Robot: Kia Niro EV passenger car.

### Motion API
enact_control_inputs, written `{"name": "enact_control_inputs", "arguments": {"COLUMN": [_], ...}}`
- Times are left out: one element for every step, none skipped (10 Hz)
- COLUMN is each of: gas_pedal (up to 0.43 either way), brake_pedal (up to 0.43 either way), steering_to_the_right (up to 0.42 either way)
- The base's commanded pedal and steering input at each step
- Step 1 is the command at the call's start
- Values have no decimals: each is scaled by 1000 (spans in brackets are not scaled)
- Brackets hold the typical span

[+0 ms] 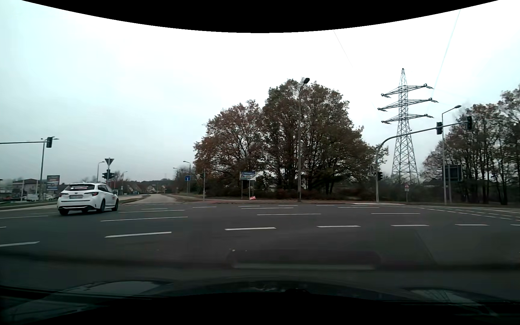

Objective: Follow the waypoints while adhering to traffic rules and regulations

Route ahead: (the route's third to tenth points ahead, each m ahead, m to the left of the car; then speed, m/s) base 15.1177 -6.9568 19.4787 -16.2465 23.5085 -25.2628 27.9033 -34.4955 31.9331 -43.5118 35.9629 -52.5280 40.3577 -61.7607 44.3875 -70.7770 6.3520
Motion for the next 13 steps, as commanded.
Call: {"name": "enact_control_inputs", "arguments": {"gas_pedal": [150,150,150,150,138,138,138,138,138,138,138,138,138], "brake_pedal": [0,0,0,0,0,0,0,0,0,0,0,0,0], "steering_to_the_right": [222,227,236,243,248,251,257,263,268,281,291,301,313]}}
